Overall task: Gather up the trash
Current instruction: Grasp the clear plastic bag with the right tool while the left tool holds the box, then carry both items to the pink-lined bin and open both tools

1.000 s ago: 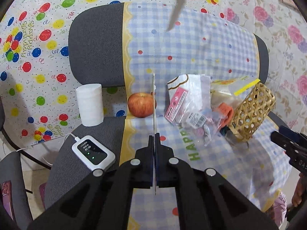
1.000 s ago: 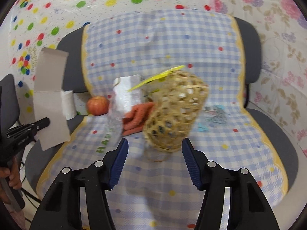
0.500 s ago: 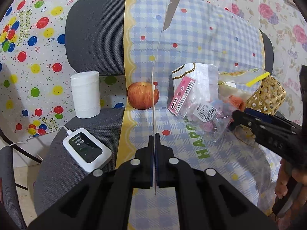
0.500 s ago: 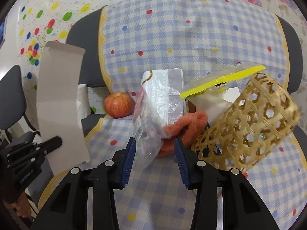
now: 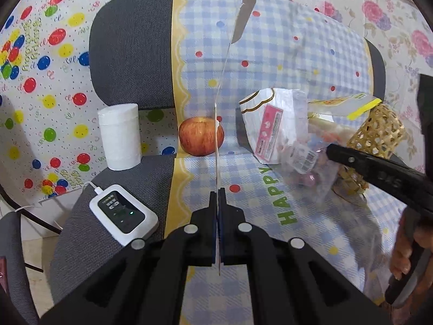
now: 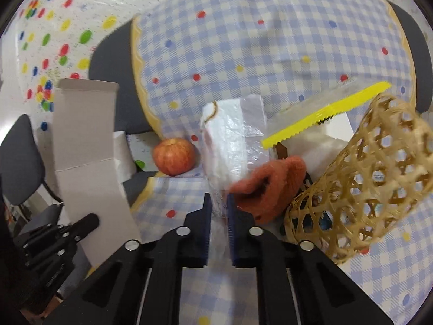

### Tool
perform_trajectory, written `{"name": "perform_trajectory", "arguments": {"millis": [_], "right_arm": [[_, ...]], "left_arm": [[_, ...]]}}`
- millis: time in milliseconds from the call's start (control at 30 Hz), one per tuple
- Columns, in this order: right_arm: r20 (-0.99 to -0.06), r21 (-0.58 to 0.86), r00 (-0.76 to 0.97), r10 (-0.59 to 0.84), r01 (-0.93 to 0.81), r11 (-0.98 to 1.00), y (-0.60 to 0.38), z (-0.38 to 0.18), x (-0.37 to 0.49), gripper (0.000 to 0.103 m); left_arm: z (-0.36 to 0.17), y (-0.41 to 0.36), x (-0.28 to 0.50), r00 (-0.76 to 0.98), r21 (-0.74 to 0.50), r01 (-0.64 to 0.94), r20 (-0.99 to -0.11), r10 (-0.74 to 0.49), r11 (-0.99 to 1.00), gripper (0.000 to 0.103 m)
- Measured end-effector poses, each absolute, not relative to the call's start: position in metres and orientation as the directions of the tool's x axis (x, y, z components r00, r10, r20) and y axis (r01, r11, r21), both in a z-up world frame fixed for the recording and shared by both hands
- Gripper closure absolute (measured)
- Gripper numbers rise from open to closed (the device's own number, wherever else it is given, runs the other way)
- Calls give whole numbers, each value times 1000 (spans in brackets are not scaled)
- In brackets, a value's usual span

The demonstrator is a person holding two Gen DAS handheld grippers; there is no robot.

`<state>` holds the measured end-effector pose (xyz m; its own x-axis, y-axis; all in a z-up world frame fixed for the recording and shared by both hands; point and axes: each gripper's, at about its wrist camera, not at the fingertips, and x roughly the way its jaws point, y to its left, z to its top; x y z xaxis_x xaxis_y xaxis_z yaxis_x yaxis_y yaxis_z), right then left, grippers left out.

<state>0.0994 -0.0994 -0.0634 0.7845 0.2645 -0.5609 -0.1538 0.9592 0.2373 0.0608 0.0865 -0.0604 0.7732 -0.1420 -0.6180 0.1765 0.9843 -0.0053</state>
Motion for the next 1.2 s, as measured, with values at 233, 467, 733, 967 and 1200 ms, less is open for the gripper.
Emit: {"name": "perform_trajectory", "arguments": {"millis": [233, 467, 733, 967, 1200], "right_arm": [[-479, 222, 834, 274, -187, 957, -126, -22, 22, 93], [-429, 151, 898, 101, -39, 988, -175, -3, -77, 93], [-455, 62, 859, -234, 293, 954, -235, -8, -188, 92], [-533, 46, 746, -398, 496, 867, -266, -41, -263, 92], [-646, 111, 649, -402, 601, 792, -289, -92, -302, 92]], "left_arm": [[-37, 55, 18, 786, 19, 276, -580, -214, 961, 103], [-27, -12, -30, 742, 17, 475, -545, -390, 880, 103], [-43, -107, -94, 581, 0, 728, -531, -617, 686, 103], [-75, -165, -146, 423, -14, 854, -564, -709, 520, 103], [-117, -205, -169, 316, -15, 902, -660, -682, 432, 103]]}}
